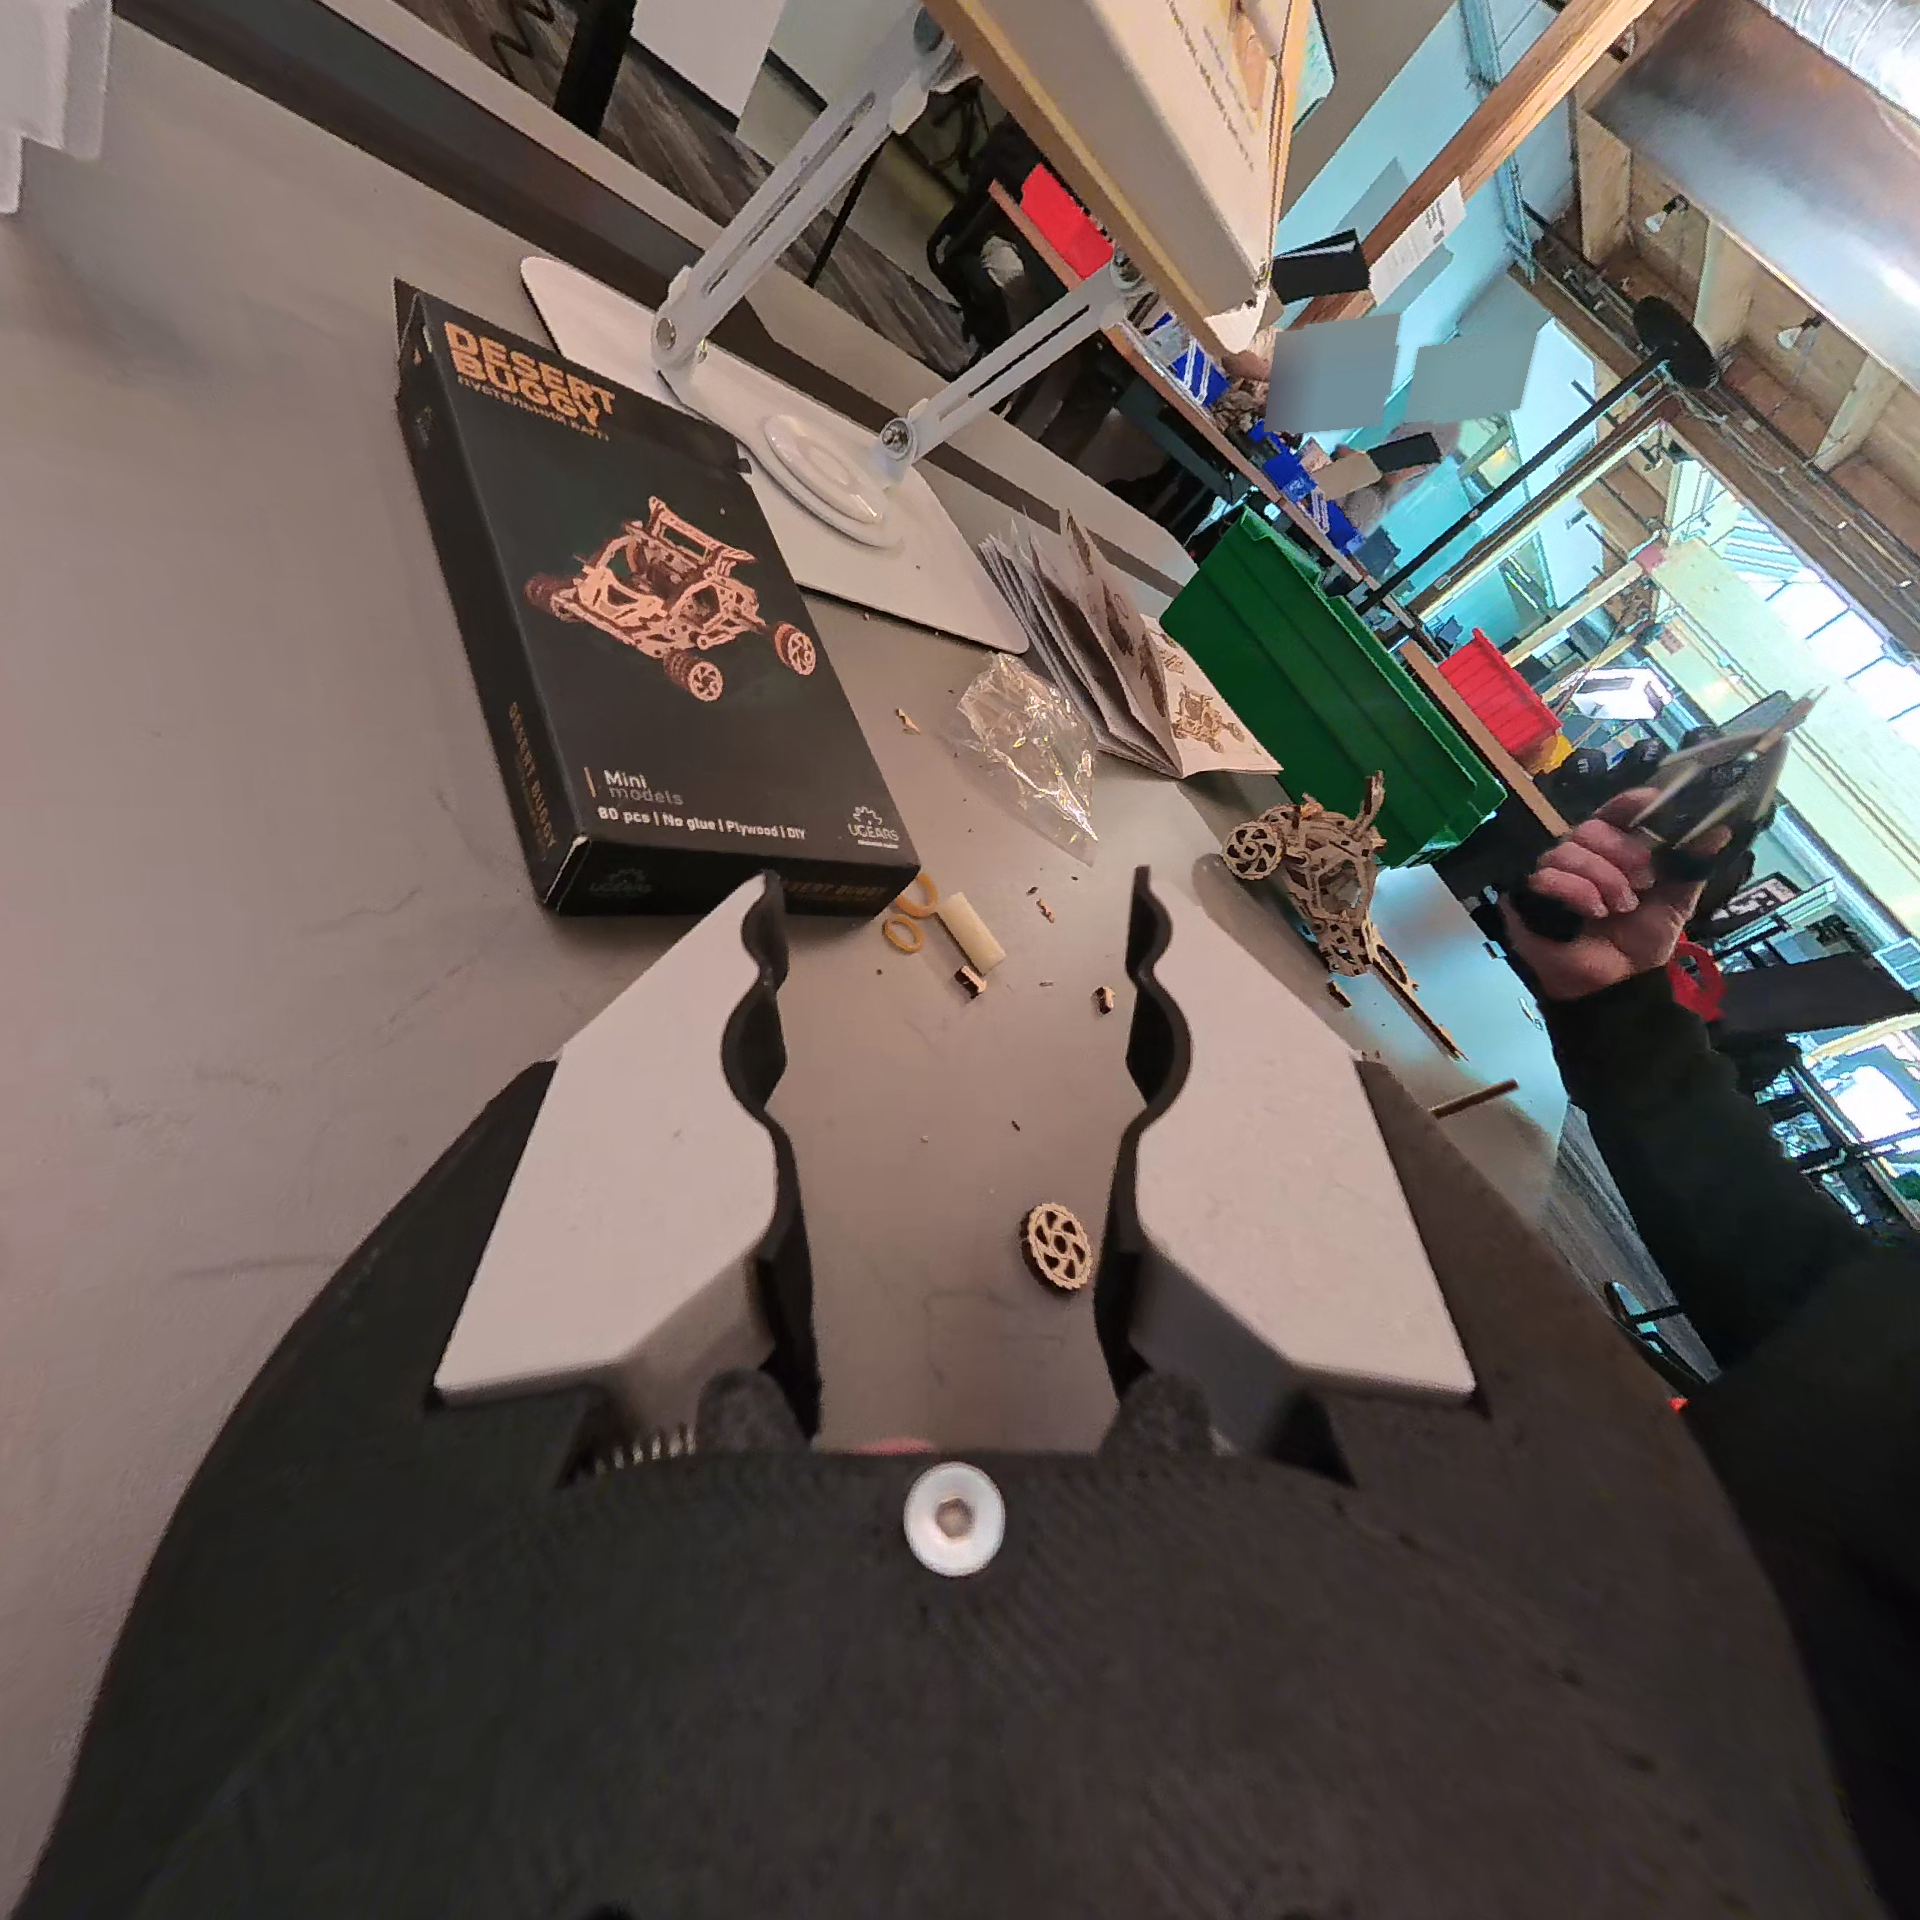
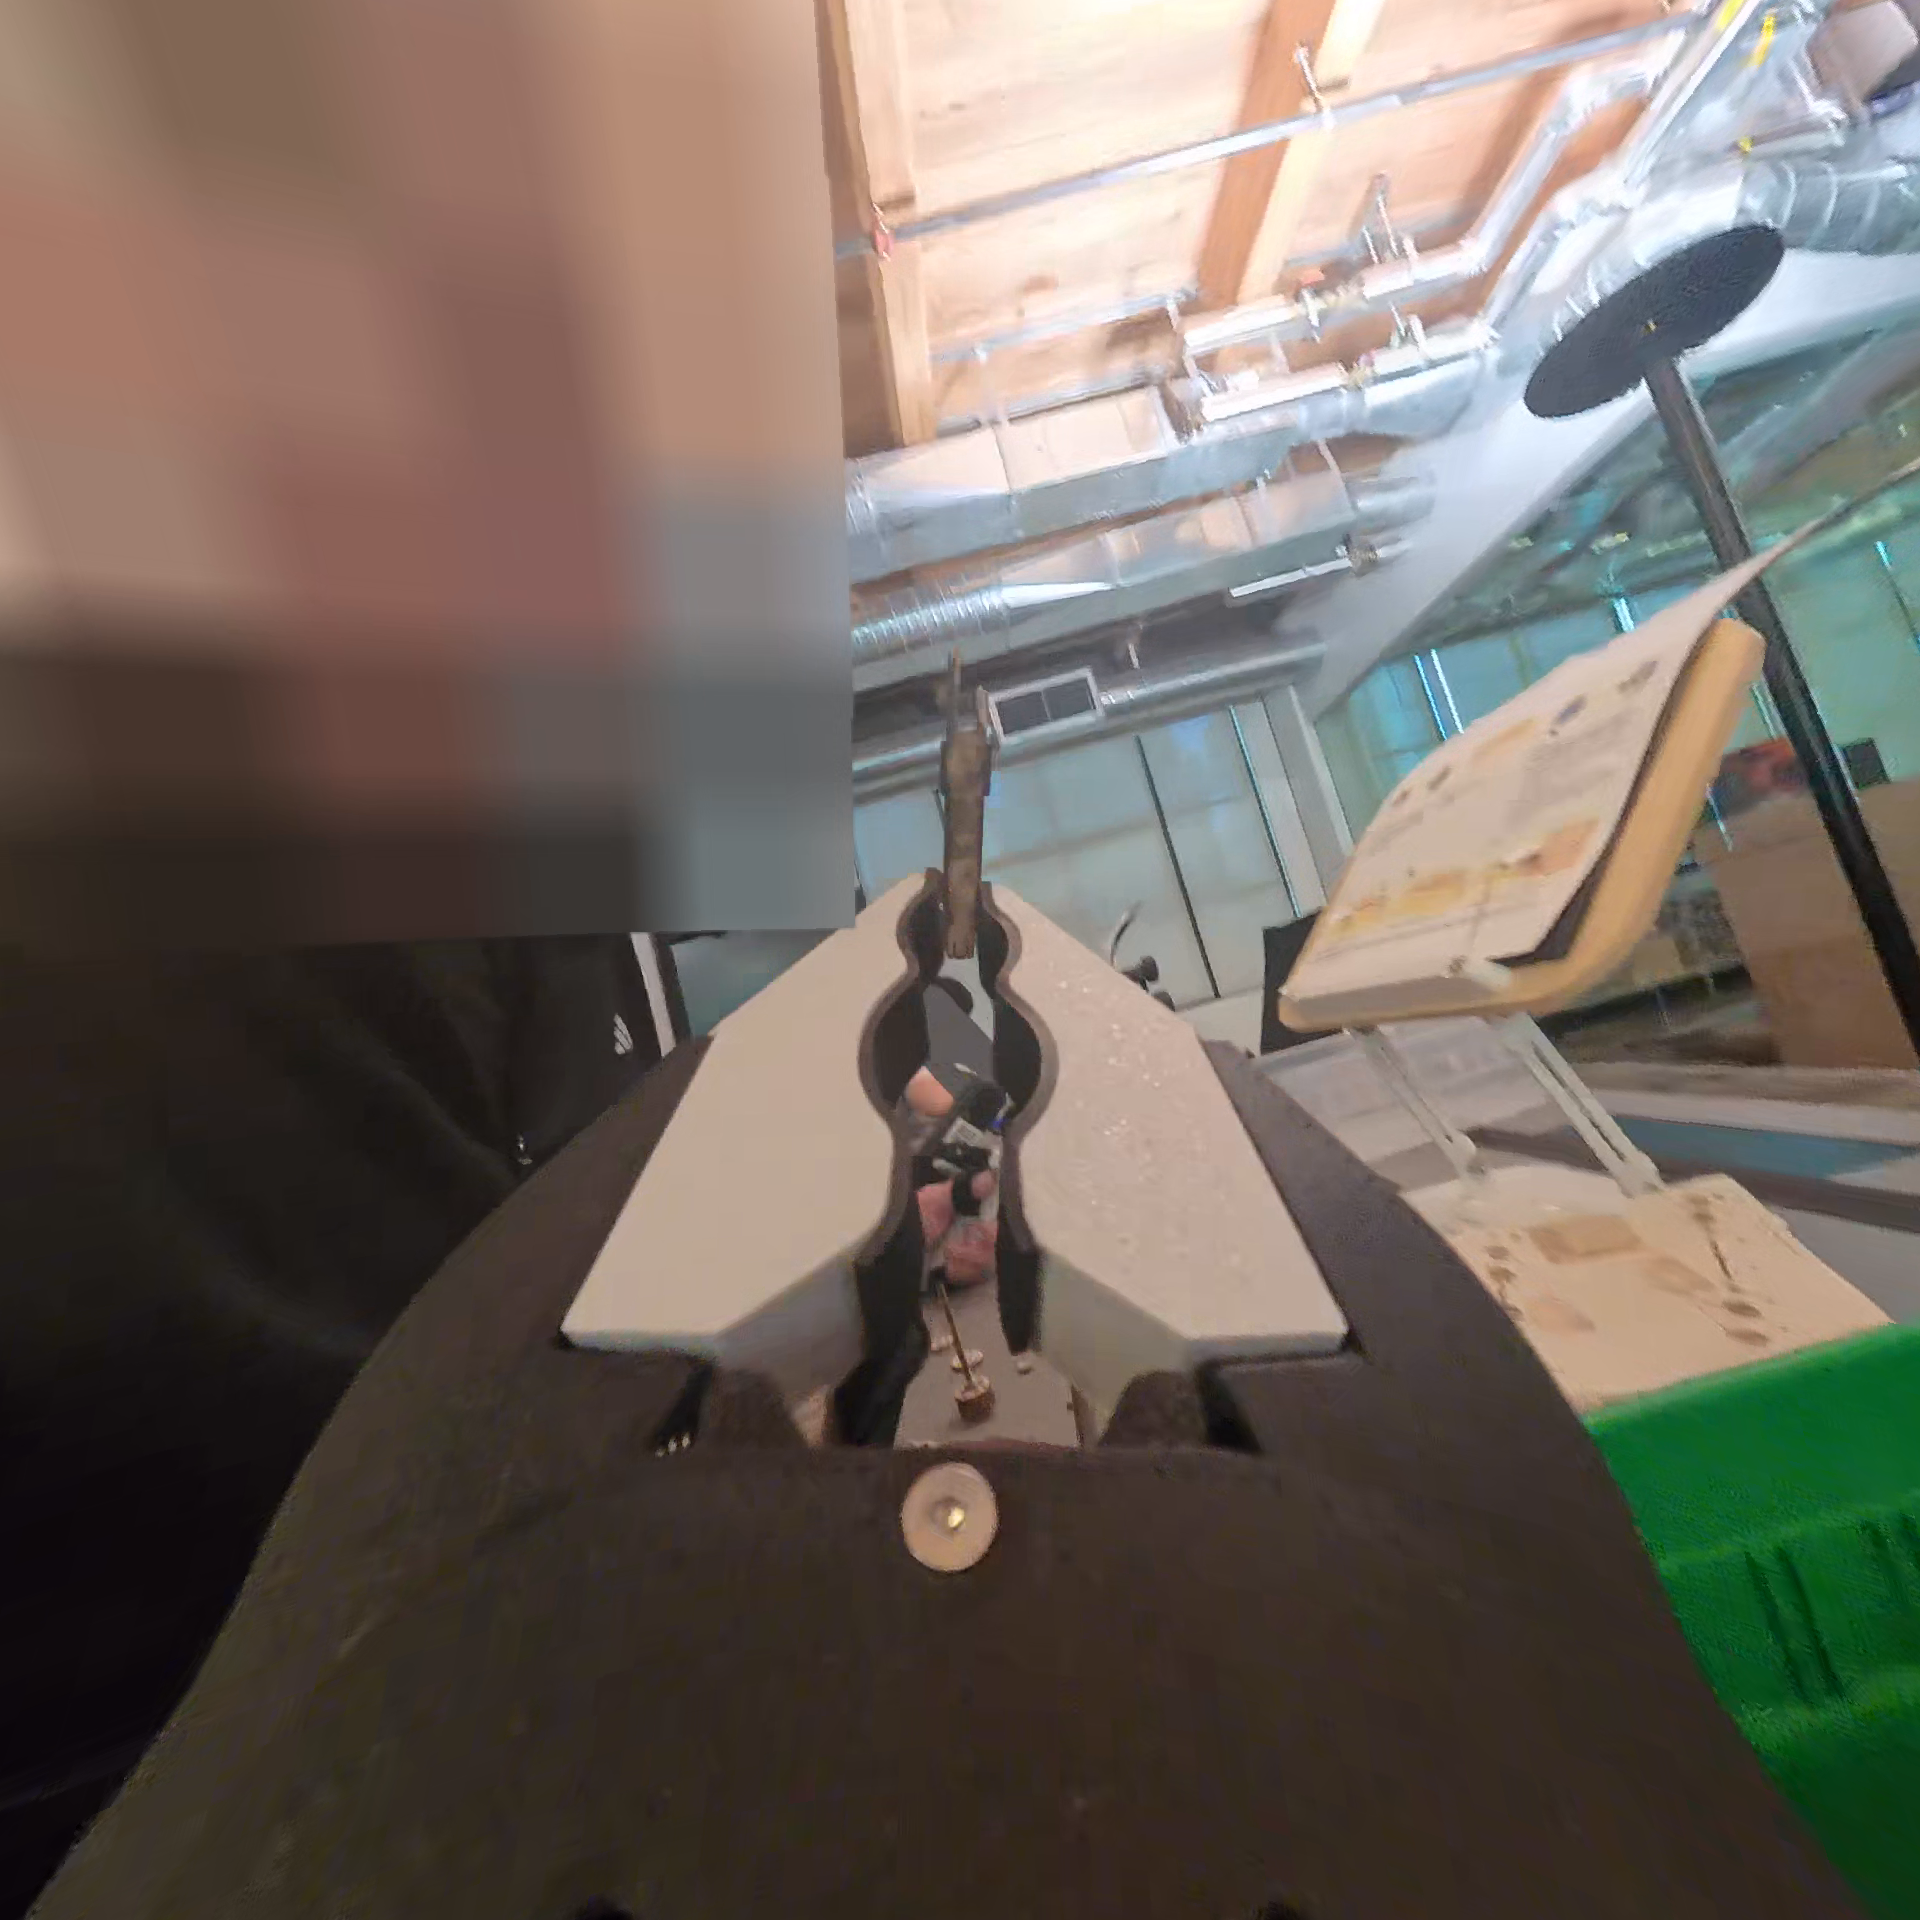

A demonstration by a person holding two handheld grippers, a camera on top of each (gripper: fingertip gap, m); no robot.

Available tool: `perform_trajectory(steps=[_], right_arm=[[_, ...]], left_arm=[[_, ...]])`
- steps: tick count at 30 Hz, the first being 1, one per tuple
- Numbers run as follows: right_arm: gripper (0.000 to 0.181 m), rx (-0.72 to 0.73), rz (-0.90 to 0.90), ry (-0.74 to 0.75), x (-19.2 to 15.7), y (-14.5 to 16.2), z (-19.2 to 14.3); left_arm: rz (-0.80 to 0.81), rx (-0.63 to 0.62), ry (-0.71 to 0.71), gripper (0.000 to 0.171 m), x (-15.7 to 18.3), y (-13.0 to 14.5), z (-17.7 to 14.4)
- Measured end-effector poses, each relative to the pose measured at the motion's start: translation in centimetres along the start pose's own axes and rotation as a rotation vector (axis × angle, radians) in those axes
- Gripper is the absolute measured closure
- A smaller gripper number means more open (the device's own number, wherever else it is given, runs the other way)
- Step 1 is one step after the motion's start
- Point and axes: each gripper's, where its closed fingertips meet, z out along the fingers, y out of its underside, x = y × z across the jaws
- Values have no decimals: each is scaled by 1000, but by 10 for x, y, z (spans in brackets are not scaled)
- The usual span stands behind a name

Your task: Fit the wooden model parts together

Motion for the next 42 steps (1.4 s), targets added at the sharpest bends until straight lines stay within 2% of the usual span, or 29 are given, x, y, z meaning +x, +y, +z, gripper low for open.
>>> perform_trajectory(steps=[8, 26, 28, 30, 33, 36, 42], right_arm=[[179, 145, 7, -127, -23, -6, 2], [179, 167, 31, -155, -31, 6, 4], [180, 93, 37, -100, -24, 17, 7], [179, -43, 47, 8, -11, 38, 10], [179, -345, 38, 206, 14, 84, 5], [179, -670, -8, 395, 34, 128, -14], [179, -983, -27, 590, 56, 165, -42]], left_arm=[[16, 24, 17, 108, 4, -3, -2], [37, 14, 13, 107, 6, -1, -1], [33, 19, 15, 107, 6, -1, -2], [33, 21, 15, 107, 6, -2, -2], [33, 20, 14, 107, 5, -2, -2], [34, 19, 15, 107, 6, -1, -2], [40, 12, 13, 105, 6, -1, -1]])
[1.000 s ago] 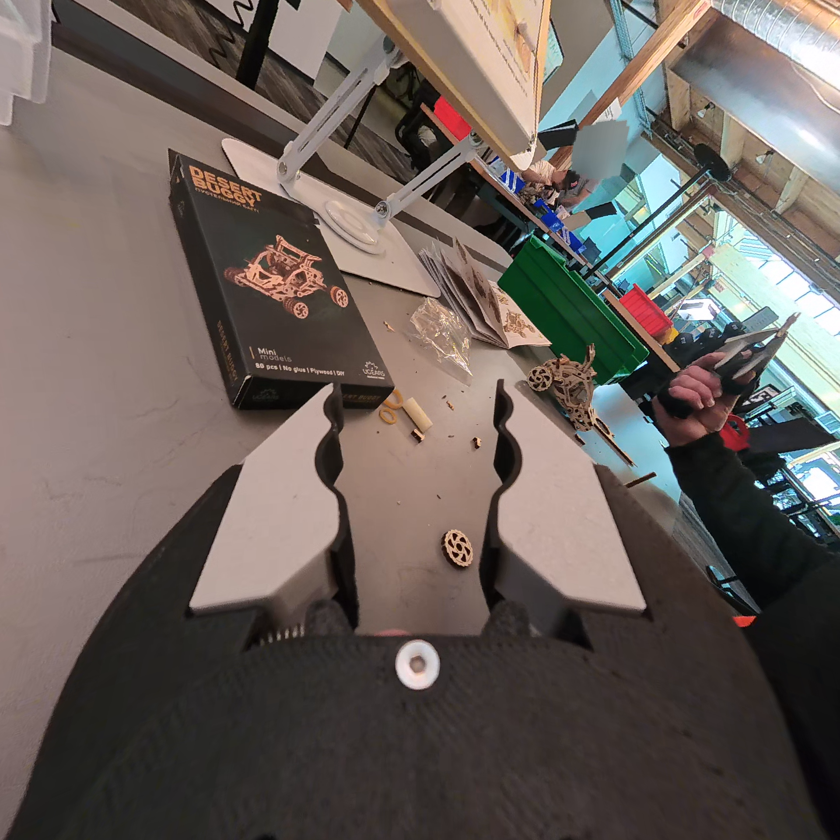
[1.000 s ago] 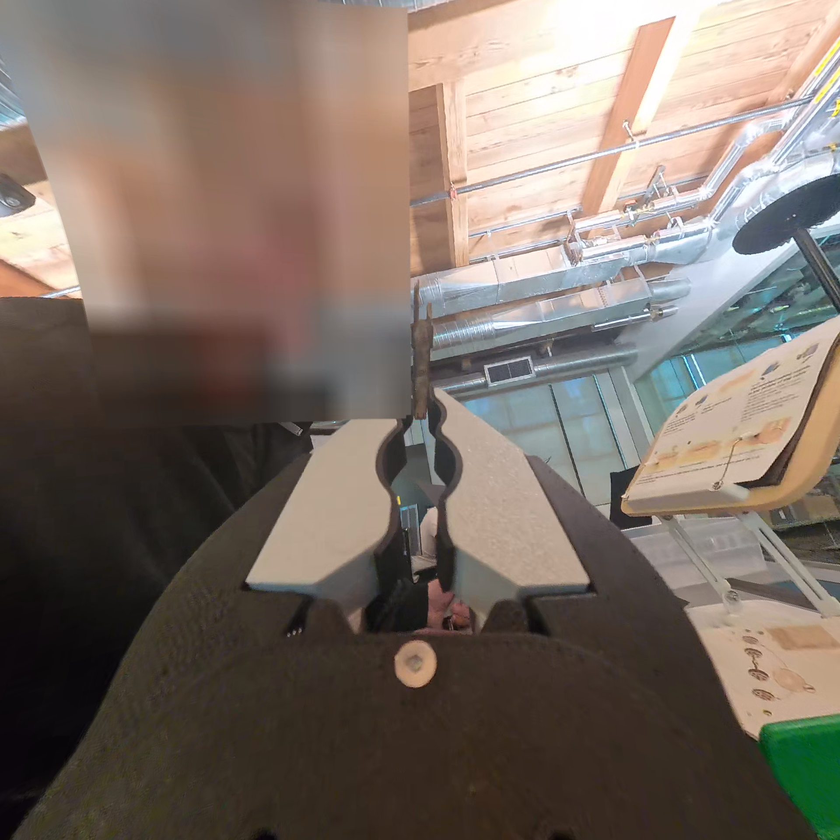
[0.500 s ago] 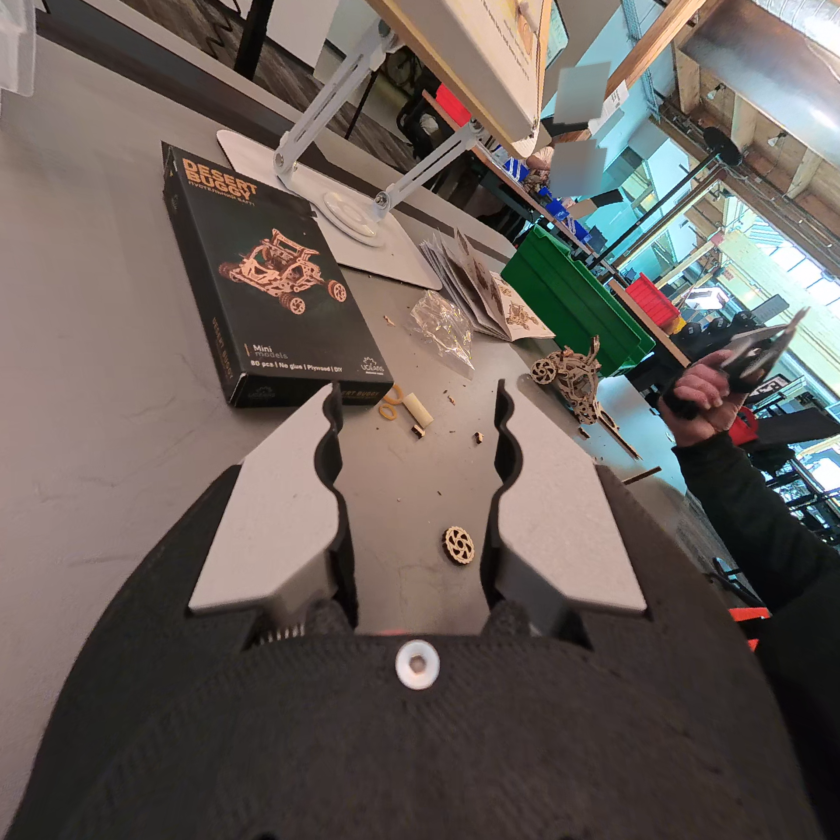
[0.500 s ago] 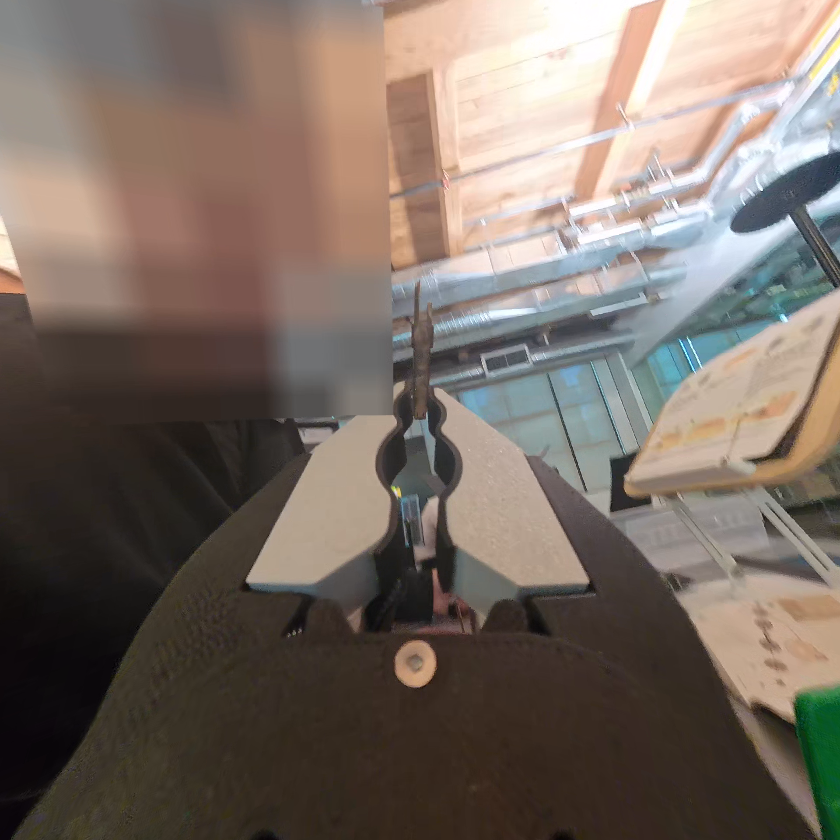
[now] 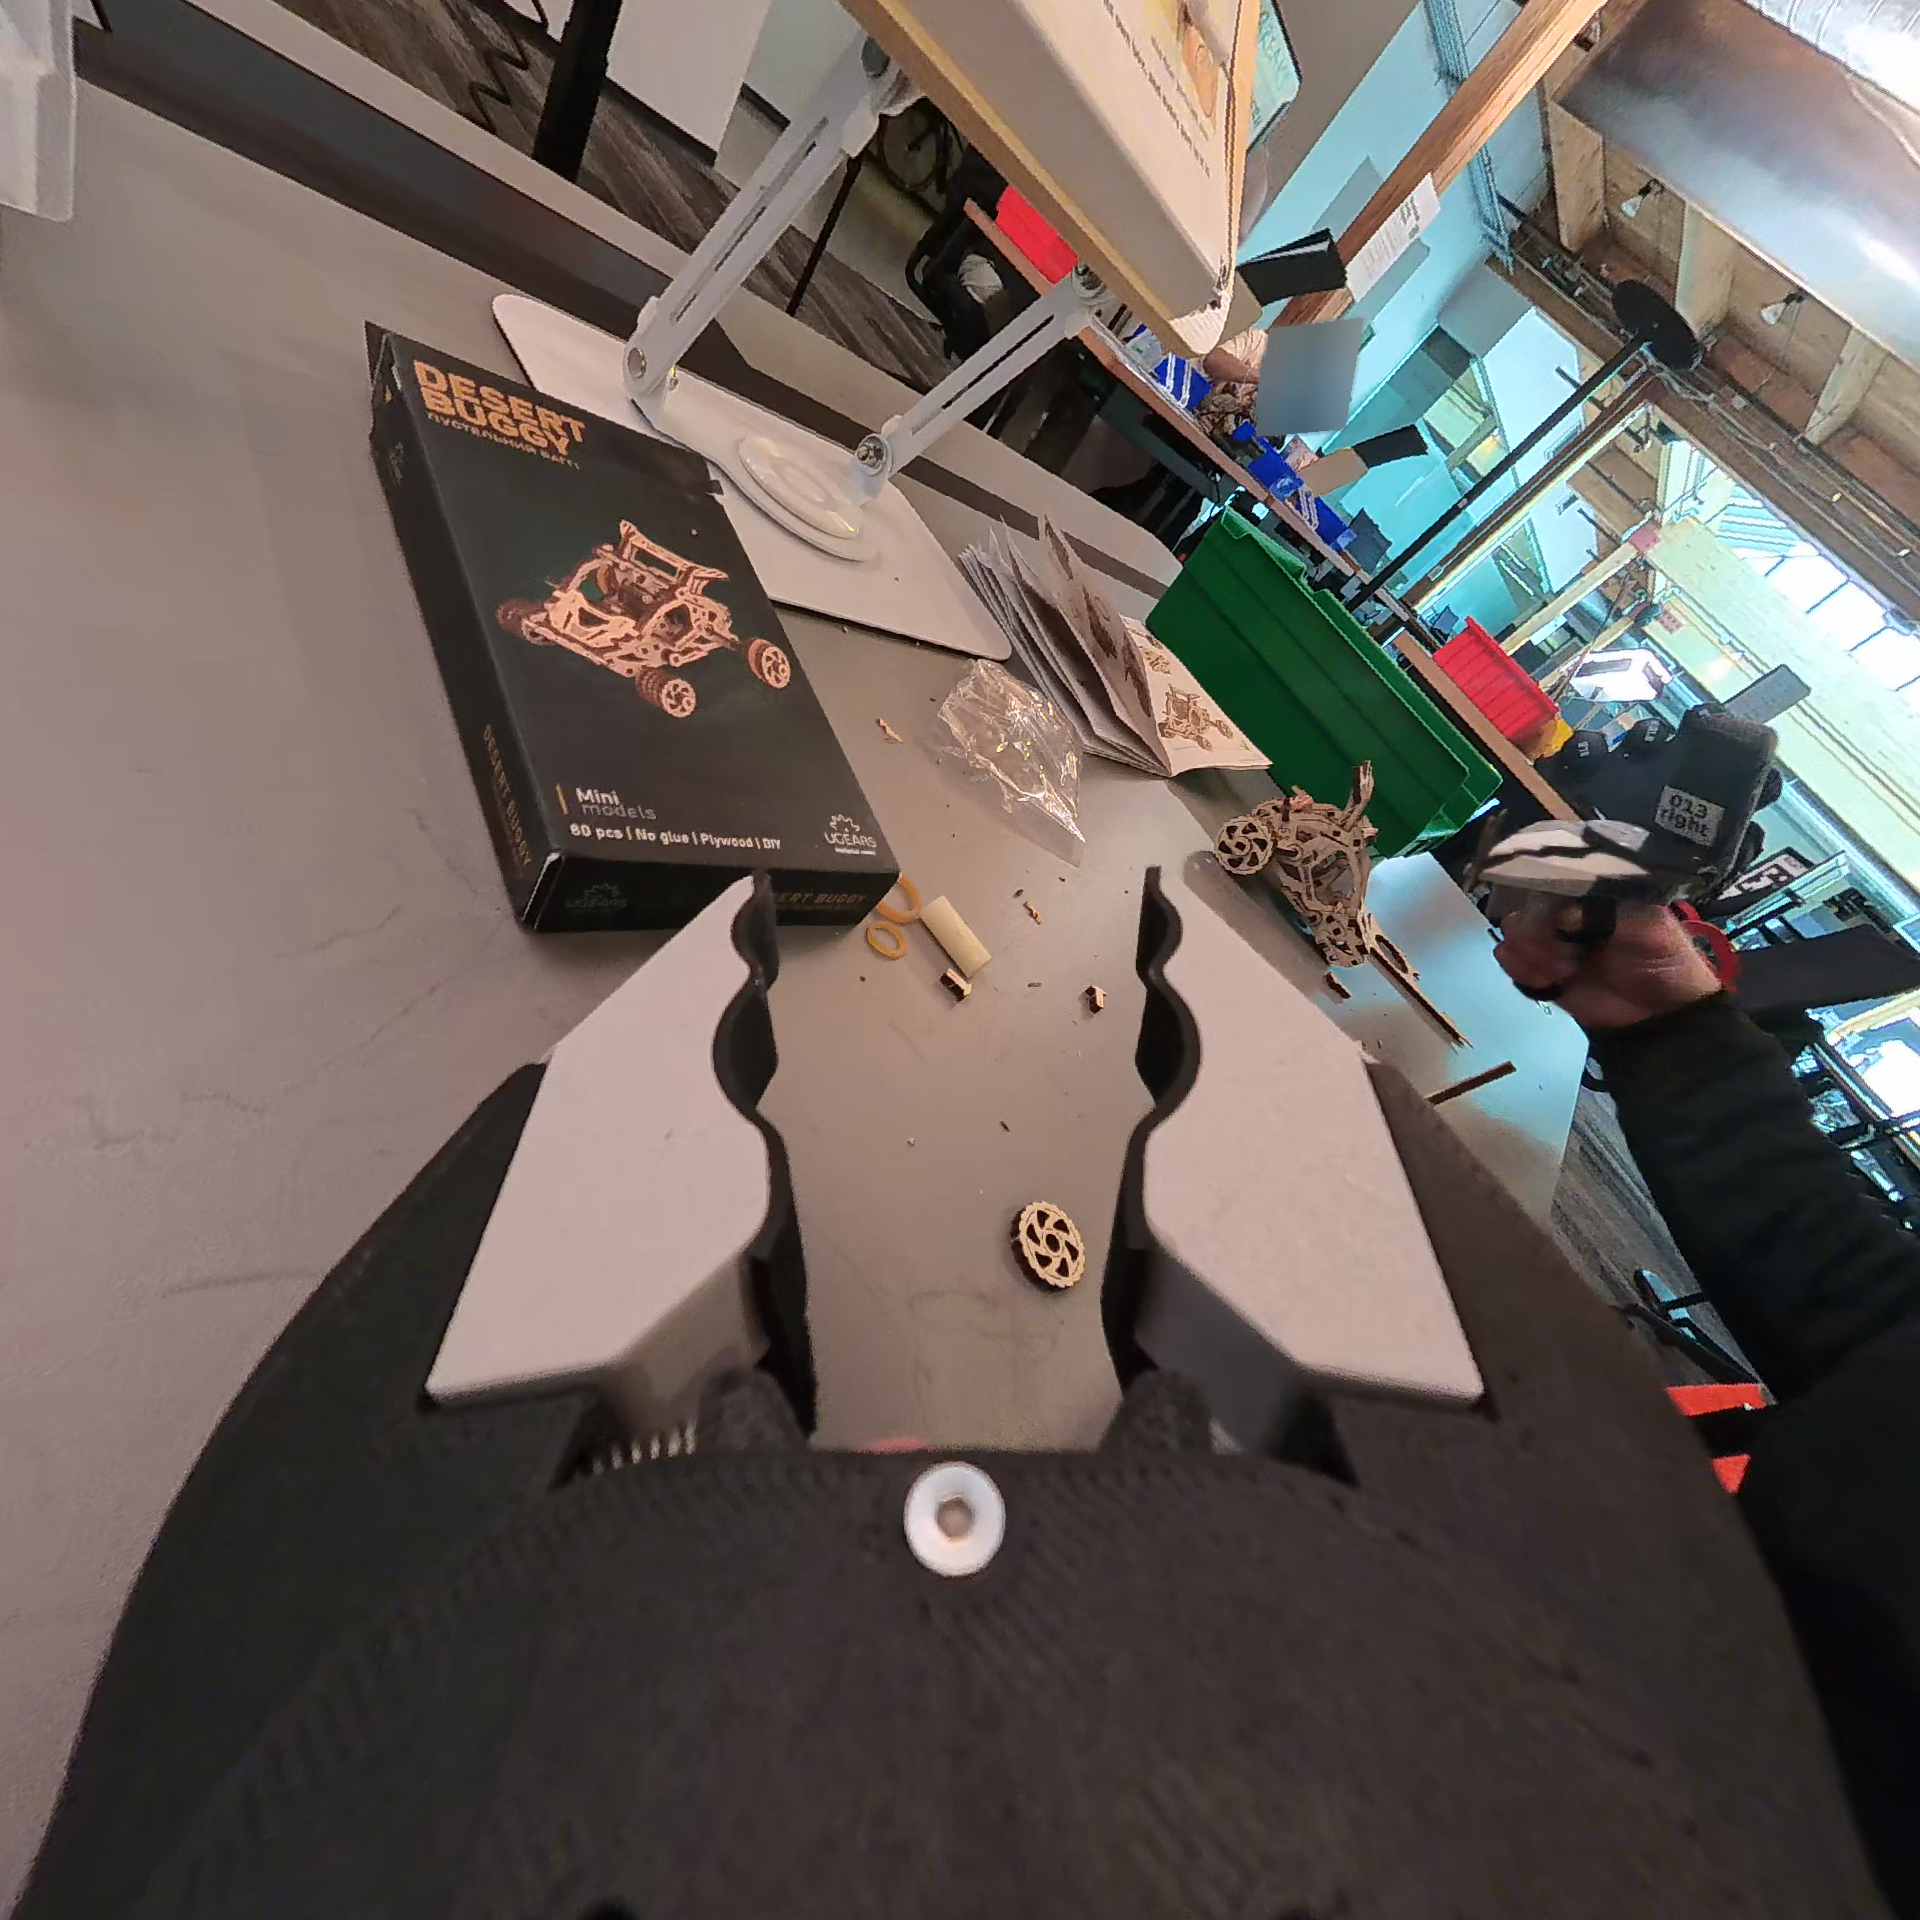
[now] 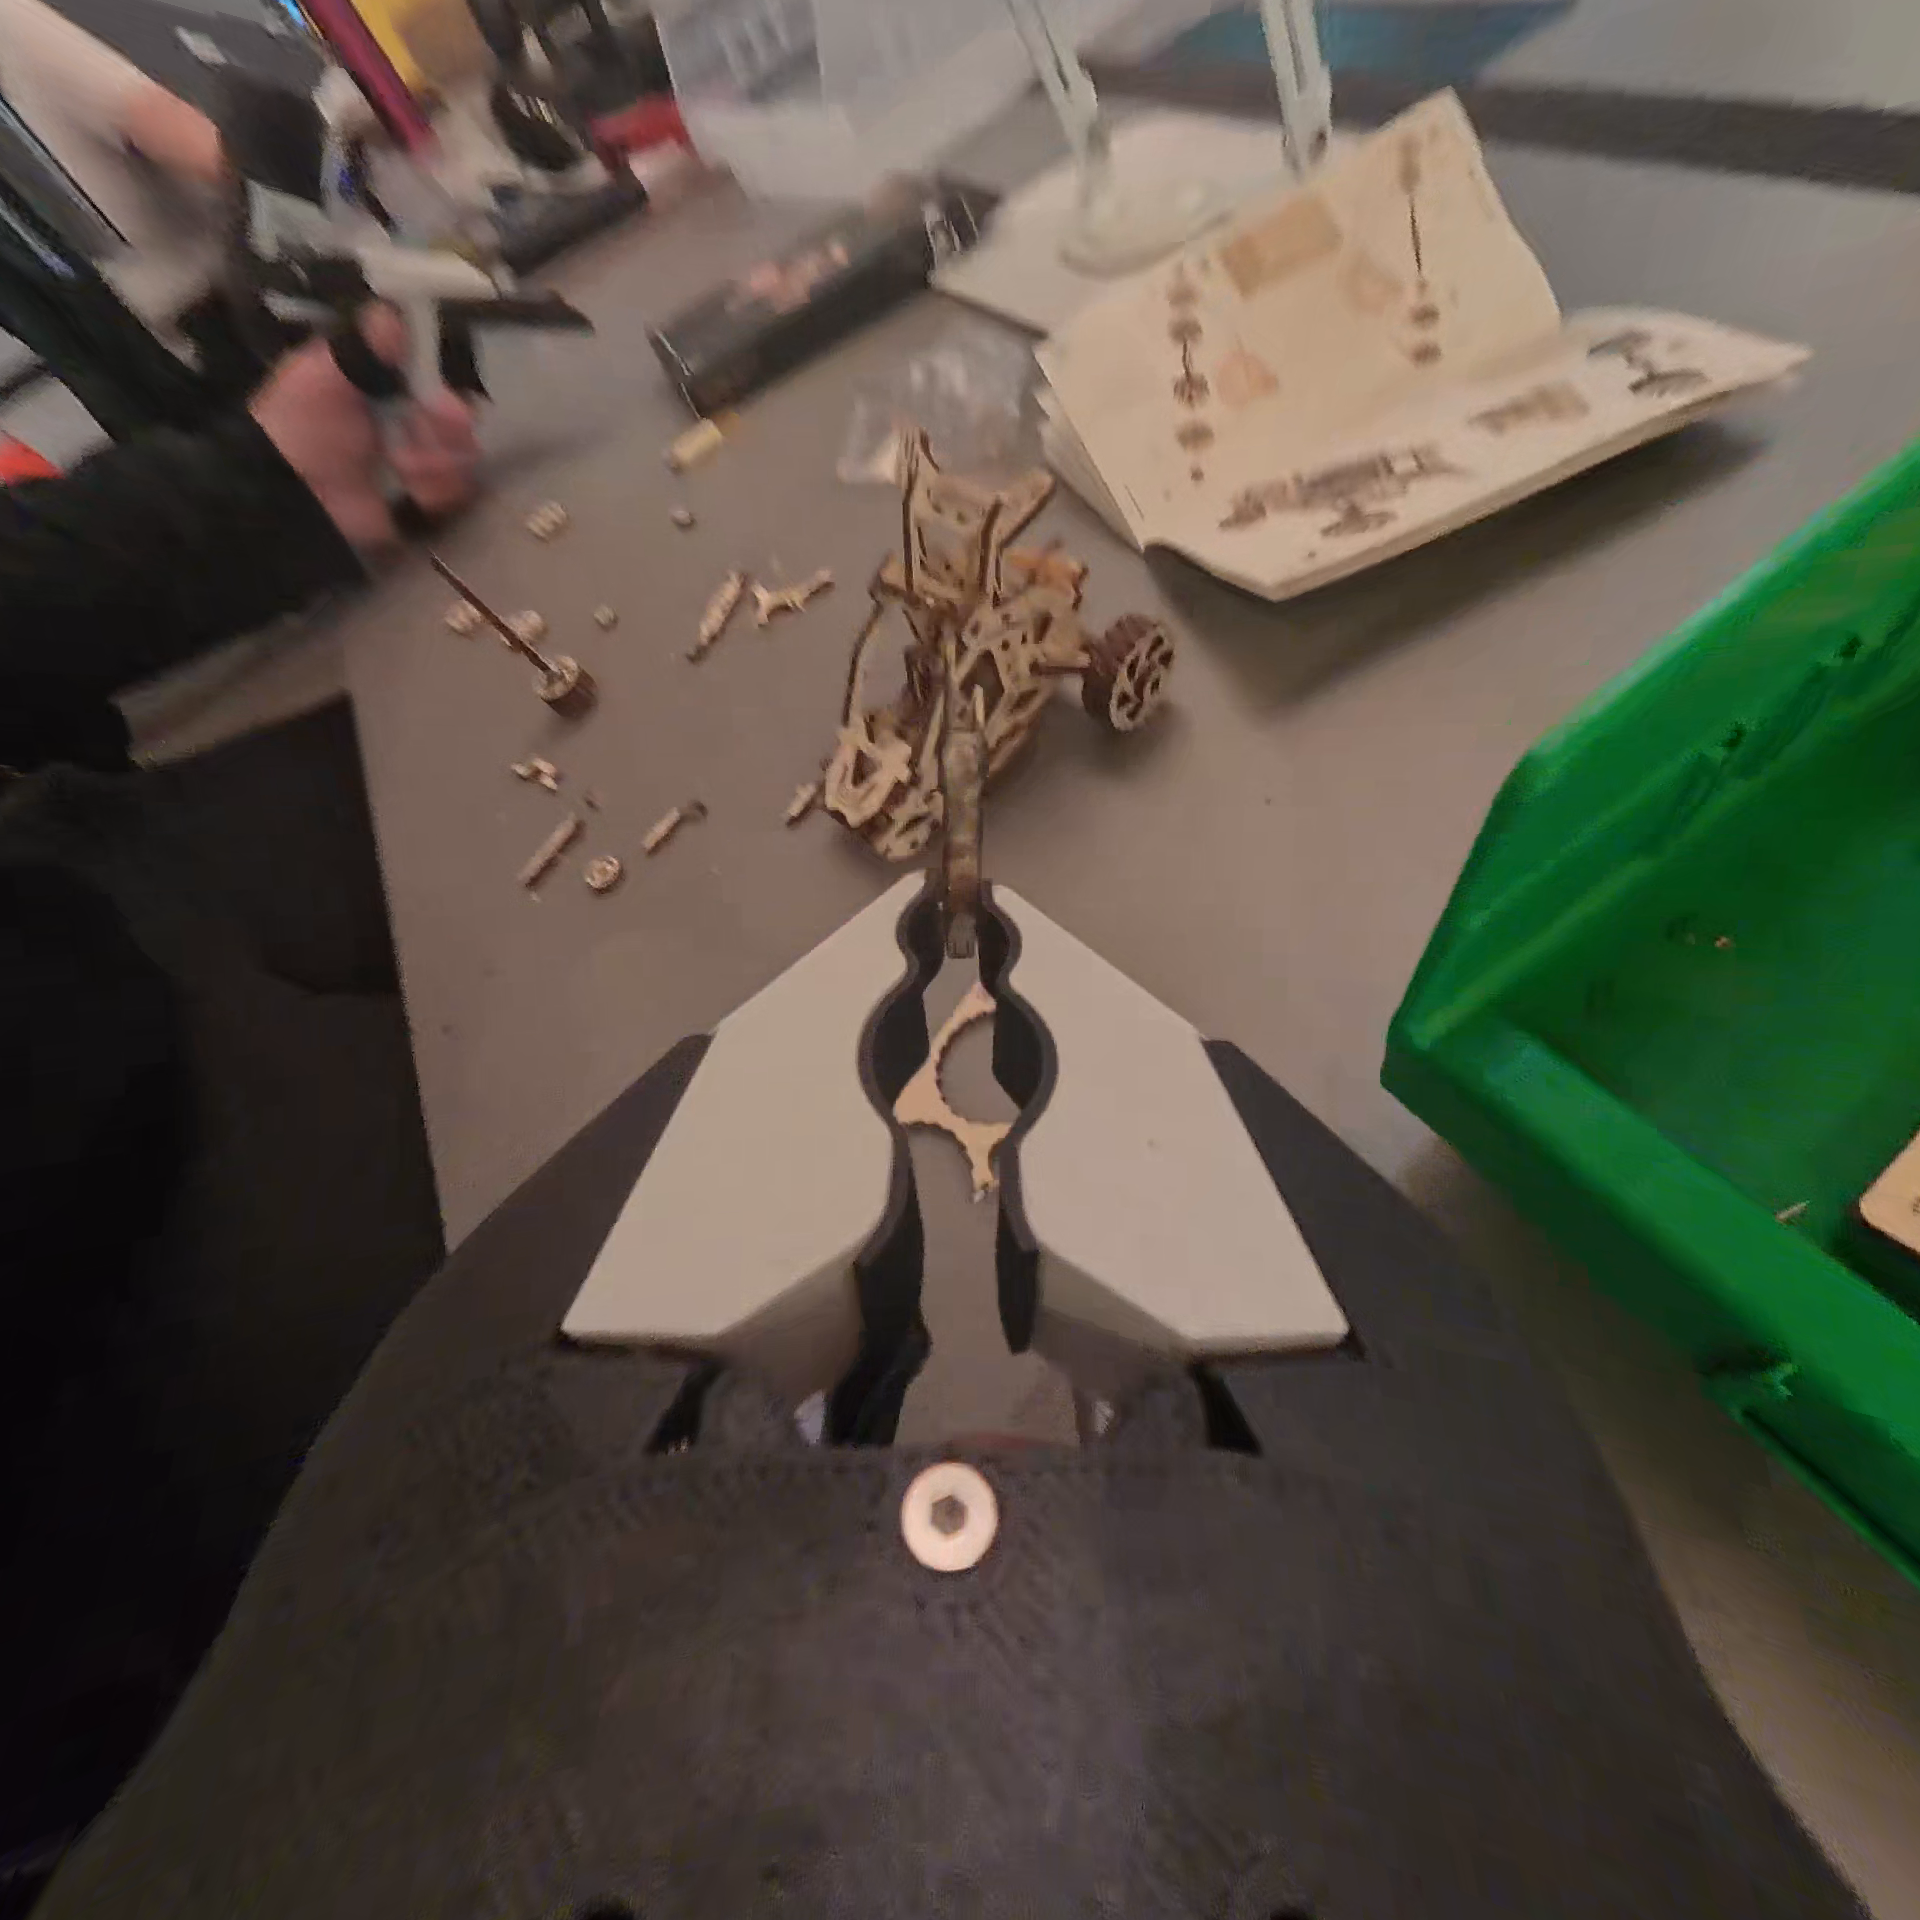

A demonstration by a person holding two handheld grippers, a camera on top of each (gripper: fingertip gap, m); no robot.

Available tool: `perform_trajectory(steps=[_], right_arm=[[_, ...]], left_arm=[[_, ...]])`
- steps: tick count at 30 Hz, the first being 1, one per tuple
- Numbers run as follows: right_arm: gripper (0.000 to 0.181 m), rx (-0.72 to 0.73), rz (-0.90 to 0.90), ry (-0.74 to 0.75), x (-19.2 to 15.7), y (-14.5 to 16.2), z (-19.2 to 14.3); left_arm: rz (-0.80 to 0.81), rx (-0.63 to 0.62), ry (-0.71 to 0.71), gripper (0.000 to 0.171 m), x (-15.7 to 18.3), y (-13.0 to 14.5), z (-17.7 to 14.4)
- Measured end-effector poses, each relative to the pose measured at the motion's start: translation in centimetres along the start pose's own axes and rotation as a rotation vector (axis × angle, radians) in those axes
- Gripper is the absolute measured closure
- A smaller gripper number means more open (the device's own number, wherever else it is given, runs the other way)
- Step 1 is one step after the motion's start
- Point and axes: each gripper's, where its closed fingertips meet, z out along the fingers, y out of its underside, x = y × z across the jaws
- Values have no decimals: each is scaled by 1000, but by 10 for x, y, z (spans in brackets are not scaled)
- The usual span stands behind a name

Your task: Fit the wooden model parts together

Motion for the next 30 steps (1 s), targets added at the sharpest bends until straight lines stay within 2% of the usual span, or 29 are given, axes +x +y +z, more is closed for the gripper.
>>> perform_trajectory(steps=[5, 13, 16, 21, 25, 30], right_arm=[[179, -220, -7, 154, 17, 28, 12], [178, -410, 9, 314, 34, 67, 6], [177, -373, 4, 282, 28, 64, 13], [165, -374, -10, 335, 29, 60, 3], [158, -390, -34, 314, 20, 61, -3], [156, -415, -129, 351, 23, 63, 2]], left_arm=[[3, -23, 6, 104, 1, 3, 2], [5, -10, 16, 103, 3, 1, 1], [7, -4, 25, 103, 4, 1, 0], [14, 18, 38, 103, 6, -2, -2], [19, 28, 53, 103, 9, -3, -3], [26, 44, 67, 102, 11, -5, -5]])
